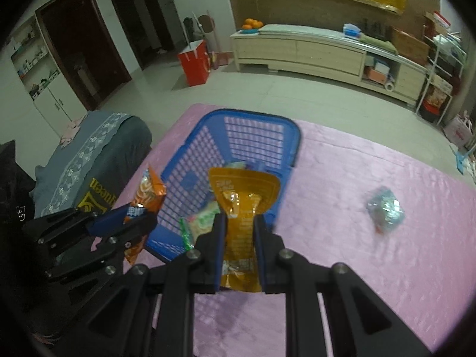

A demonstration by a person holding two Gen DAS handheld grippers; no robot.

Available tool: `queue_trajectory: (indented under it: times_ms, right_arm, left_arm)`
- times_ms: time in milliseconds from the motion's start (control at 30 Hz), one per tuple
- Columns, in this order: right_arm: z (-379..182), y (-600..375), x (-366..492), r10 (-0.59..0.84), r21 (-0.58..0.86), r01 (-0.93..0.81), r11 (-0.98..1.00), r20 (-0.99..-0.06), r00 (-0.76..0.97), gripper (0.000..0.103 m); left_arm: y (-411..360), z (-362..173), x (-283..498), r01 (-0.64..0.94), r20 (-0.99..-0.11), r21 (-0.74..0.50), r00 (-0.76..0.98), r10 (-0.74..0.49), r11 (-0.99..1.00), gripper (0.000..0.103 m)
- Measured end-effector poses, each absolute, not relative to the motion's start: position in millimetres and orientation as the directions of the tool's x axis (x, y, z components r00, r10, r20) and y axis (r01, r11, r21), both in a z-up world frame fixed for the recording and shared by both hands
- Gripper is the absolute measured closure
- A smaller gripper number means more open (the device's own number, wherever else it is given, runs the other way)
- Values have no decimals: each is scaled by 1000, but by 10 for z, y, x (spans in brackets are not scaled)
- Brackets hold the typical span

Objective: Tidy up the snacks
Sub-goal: 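Carry both snacks over the blue basket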

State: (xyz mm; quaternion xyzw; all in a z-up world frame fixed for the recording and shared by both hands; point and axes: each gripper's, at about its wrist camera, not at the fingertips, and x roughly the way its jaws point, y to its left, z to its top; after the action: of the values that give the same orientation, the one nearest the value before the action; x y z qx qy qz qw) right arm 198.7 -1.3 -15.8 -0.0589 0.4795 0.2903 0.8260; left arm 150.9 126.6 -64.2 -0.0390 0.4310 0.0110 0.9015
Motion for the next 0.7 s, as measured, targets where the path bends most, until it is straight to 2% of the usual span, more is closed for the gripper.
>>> queue_trajectory:
  times_ms: [433, 533, 567, 700]
  right_arm:
    - [-613, 368, 2056, 336, 124, -540, 832, -888, 314, 77]
    - [-676, 328, 2062, 324, 137, -513, 848, -899, 295, 71]
    - [-680, 308, 2062, 318, 135, -502, 854, -899, 300, 63]
    - [-684, 262, 2068, 291, 120, -485, 866, -910, 295, 48]
  left_arm:
    - [1639, -960, 1533, -98, -801, -105, 599, -26, 990, 88]
    - [1641, -990, 1547, -96, -805, -106, 593, -29, 990, 88]
    - [1624, -993, 1549, -95, -805, -100, 593, -24, 991, 88]
    - [1589, -963, 1550, -89, -807, -91, 590, -21, 992, 88]
